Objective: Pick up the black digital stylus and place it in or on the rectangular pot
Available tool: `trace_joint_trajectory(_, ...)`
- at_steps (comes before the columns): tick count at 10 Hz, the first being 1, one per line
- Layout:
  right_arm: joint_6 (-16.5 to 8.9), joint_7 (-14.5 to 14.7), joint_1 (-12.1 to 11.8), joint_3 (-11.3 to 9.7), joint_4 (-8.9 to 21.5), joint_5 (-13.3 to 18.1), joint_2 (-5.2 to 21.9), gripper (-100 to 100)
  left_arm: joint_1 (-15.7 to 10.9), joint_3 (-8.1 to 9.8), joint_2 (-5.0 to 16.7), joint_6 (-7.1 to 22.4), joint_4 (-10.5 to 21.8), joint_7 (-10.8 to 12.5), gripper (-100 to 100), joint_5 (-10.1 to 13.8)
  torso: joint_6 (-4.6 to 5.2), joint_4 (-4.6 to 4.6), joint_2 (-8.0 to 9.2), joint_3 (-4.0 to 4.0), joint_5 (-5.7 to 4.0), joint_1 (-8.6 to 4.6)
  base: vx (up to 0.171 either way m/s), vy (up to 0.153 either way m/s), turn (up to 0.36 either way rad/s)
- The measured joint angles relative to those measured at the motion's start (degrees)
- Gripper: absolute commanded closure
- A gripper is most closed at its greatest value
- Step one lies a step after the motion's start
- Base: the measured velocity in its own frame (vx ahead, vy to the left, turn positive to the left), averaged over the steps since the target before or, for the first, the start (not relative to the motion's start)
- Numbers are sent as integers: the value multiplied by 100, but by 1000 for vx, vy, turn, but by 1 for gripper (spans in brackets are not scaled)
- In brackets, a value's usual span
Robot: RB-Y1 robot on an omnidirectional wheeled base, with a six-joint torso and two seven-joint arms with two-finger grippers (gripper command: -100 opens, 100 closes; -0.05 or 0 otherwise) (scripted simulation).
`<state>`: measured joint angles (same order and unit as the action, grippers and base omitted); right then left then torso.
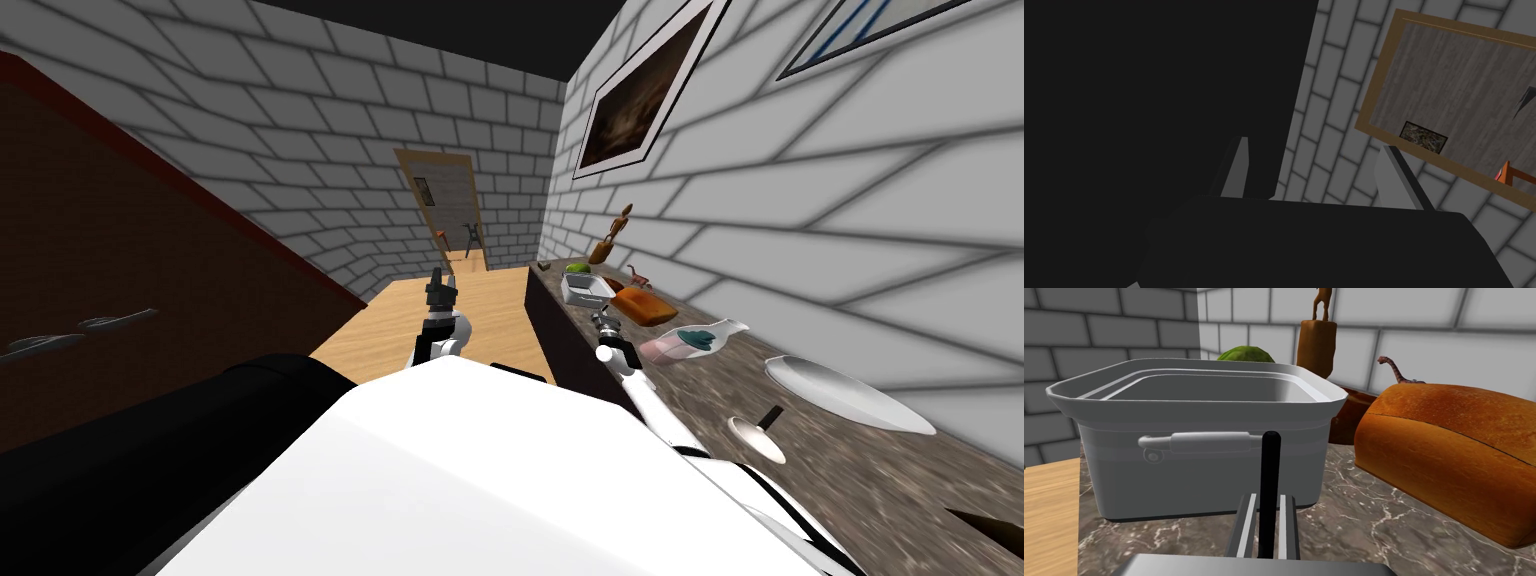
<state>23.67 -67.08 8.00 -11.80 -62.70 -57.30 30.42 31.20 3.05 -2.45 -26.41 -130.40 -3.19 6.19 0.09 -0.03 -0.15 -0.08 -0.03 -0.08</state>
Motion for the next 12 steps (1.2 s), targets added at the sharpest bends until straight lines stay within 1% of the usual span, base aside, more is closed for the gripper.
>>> trace_joint_trajectory(1,0,-1,0,0,0,-1,0,100,0,0,0,0,0,0,0,0,0,0,-2,-1,0,1,0,0,0)
trace_joint_trajectory(2,0,-2,0,0,0,-1,-1,0,0,0,0,0,0,0,0,0,0,-1,-3,-2,1,1,0,0,0)
trace_joint_trajectory(3,0,-2,0,0,0,-1,-1,100,0,0,0,0,0,0,0,0,0,-1,-3,-2,1,1,46,-14,-208)
trace_joint_trajectory(4,-34,45,2,-11,-45,5,-42,100,1,1,0,0,0,0,0,0,9,-2,-14,-7,2,-4,90,-31,-408)
trace_joint_trajectory(5,-80,119,-20,-73,-153,31,-105,100,2,1,0,0,0,0,0,0,15,-6,-25,-14,0,-13,115,-22,-386)
trace_joint_trajectory(6,-62,130,-76,-220,-235,91,-147,100,2,1,0,0,0,0,0,0,10,-11,-36,-22,-3,-12,84,-11,-76)
trace_joint_trajectory(7,-94,181,-179,-230,-397,94,-168,100,1,0,0,0,0,0,0,0,-6,-9,-38,-23,-3,-7,79,-34,-156)
trace_joint_trajectory(8,-113,241,-223,-309,-516,129,-237,100,1,1,0,0,0,0,0,0,-2,-12,-40,-25,-5,-11,85,-33,-323)
trace_joint_trajectory(9,-188,322,-284,-374,-695,147,-291,100,2,1,0,0,0,0,0,0,6,-14,-39,-26,-6,-16,102,-33,-352)
trace_joint_trajectory(10,-316,472,-382,-400,-932,158,-386,100,2,1,1,0,0,0,0,0,4,-14,-44,-28,-7,-18,132,-20,-331)
trace_joint_trajectory(11,-410,637,-512,-456,-1202,192,-509,100,2,1,1,0,0,0,0,0,-1,-16,-53,-33,-8,-12,86,8,-95)
trace_joint_trajectory(12,-409,648,-545,-538,-1280,220,-504,100,0,0,0,0,0,0,0,0,-9,-15,-47,-30,-8,-6,65,-1,-168)
